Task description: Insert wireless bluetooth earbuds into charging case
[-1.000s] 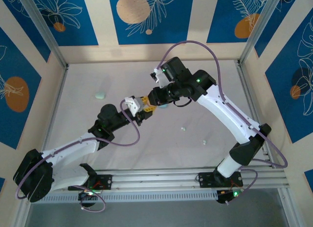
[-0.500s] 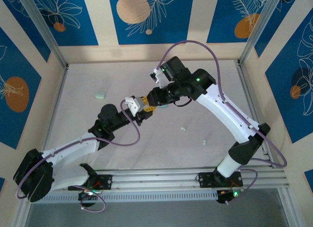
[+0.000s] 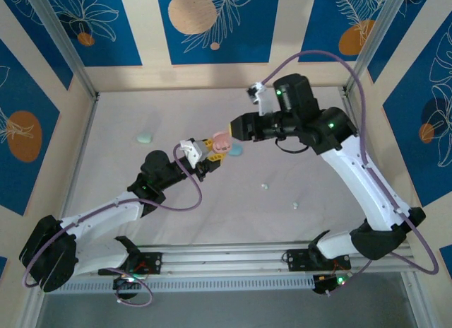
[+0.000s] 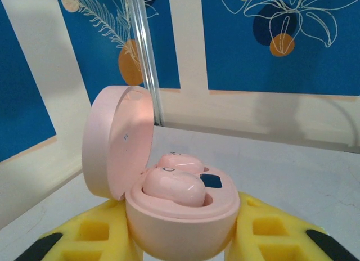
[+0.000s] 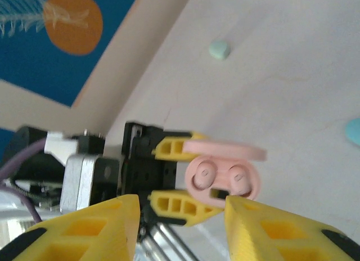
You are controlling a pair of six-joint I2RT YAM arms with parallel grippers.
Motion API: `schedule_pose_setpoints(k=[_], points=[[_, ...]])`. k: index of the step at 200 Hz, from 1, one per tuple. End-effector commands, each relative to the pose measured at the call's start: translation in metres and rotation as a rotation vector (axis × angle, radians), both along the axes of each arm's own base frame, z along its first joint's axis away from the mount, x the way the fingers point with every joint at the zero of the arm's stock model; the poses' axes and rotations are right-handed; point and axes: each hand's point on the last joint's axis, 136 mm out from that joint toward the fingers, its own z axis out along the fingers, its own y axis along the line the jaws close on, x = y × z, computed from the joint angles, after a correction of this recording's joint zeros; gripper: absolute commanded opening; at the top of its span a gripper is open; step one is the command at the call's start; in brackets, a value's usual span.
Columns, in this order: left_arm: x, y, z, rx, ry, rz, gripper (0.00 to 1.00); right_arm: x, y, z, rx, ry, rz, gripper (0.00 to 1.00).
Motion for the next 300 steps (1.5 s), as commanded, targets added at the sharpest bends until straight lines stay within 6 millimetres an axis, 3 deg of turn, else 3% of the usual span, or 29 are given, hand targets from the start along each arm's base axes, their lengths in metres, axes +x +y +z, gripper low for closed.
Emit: schedule_pose_setpoints(k=[1, 23, 60, 88, 132, 168, 202, 272, 300], points=[[-0.016, -0.006, 0.034, -0.054, -0.100, -0.068, 0.32, 0.025, 0.000, -0.004, 0.068, 0.053, -0.045, 0.46], [-0.022, -0.008, 0.037, -0.058, -0.094, -0.100, 0.32, 0.037, 0.008, -0.011, 0.087, 0.107, -0.021, 0.47], [-0.024, -0.007, 0.043, -0.078, -0.089, -0.098, 0.32, 0.036, 0.027, -0.030, 0.069, 0.219, 0.088, 0.50], [-0.020, -0.003, 0.050, -0.110, -0.092, -0.066, 0.33, 0.023, 0.034, -0.039, 0.077, 0.270, 0.171, 0.51], [-0.016, -0.001, 0.060, -0.171, -0.085, -0.049, 0.33, -0.004, 0.029, -0.039, 0.194, 0.336, 0.249, 0.56], [-0.018, -0.003, 0.067, -0.194, -0.089, -0.072, 0.33, -0.011, 0.022, -0.042, 0.282, 0.415, 0.258, 0.59], [-0.020, -0.007, 0.072, -0.206, -0.084, -0.100, 0.34, -0.017, 0.028, -0.038, 0.371, 0.467, 0.338, 0.60], [-0.021, -0.012, 0.074, -0.208, -0.074, -0.127, 0.34, -0.022, 0.029, -0.033, 0.472, 0.544, 0.429, 0.46], [-0.019, -0.013, 0.070, -0.191, -0.062, -0.124, 0.36, -0.021, 0.027, -0.033, 0.479, 0.540, 0.428, 0.31]])
